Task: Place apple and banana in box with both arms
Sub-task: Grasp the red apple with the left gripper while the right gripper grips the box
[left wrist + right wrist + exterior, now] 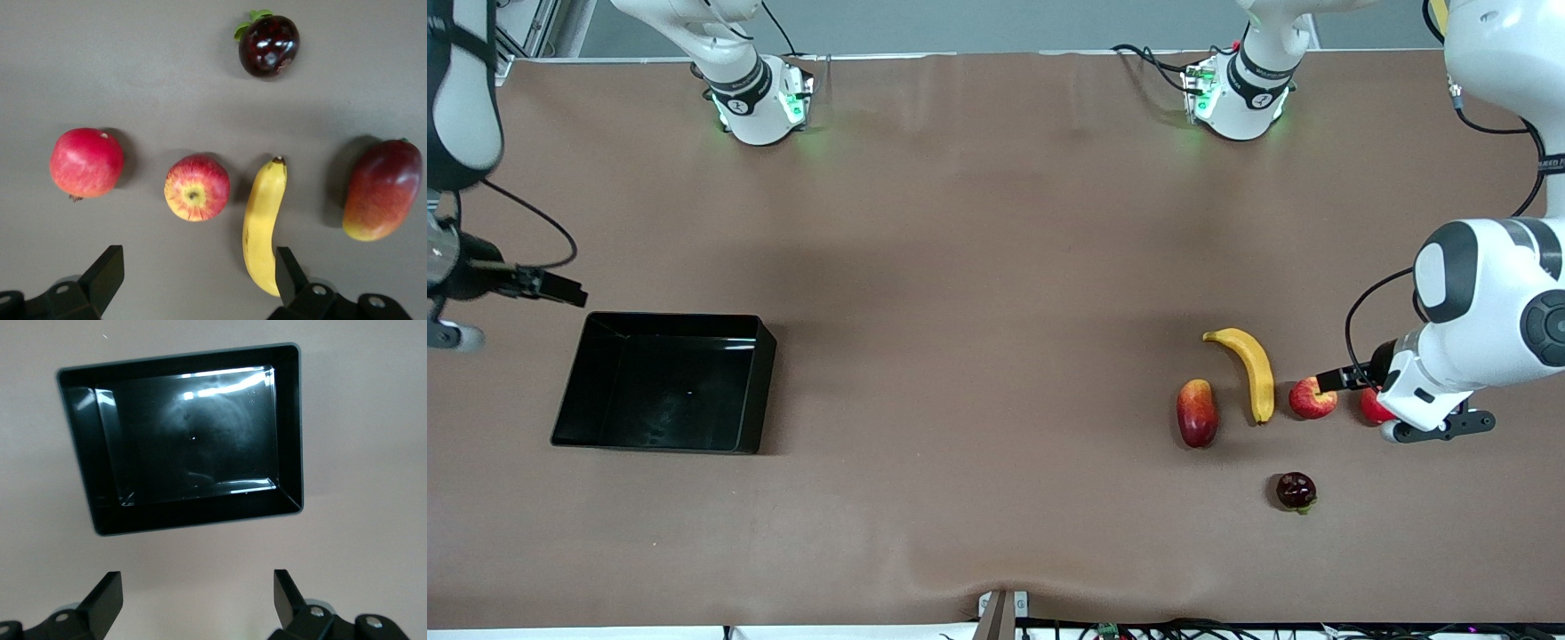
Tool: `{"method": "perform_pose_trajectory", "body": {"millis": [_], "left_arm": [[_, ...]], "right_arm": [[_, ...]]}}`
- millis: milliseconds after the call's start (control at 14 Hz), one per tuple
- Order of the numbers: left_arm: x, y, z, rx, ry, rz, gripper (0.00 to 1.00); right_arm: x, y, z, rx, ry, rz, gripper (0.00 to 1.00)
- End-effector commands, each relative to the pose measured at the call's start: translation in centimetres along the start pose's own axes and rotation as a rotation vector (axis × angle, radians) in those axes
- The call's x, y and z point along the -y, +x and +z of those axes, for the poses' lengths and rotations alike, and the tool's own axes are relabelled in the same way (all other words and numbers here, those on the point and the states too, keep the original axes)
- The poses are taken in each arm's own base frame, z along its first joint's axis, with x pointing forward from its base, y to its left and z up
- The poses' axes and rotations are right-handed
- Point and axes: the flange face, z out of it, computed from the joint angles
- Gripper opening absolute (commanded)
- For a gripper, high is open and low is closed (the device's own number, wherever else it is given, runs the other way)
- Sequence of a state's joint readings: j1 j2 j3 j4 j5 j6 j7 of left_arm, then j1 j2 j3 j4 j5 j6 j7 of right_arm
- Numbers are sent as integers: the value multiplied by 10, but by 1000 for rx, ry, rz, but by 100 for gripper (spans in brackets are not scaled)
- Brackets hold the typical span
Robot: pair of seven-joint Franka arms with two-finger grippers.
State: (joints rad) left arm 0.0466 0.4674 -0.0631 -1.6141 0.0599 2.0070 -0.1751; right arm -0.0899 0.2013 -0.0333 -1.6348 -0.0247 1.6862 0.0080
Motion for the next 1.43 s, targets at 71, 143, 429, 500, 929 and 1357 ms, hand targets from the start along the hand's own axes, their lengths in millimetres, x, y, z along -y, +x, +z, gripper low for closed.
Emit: {"method": "perform_pose_trajectory", "body": {"millis": [71,143,429,500,929,1357], "left_arm": [[-2,2,12,-14,-5,-3,100],[1,4,19,-10,-5,-9,100],[7,8,32,-12,-8,-16,100],[8,8,32,-13,-9,-16,100],[13,14,80,22,-10,-9,100],[25,15,111,61,10,-12,100]], "right_arm": [[-12,35,47,-19,-6,-29,100],[-20,45,65,-27,-6,-33,100],[-68,79,128,-88,-2,-87,100],[-77,86,144,-103,-2,-74,100],[-127,100,235,-71,10,-54,100],[-140,100,261,-66,17,-66,100]]}}
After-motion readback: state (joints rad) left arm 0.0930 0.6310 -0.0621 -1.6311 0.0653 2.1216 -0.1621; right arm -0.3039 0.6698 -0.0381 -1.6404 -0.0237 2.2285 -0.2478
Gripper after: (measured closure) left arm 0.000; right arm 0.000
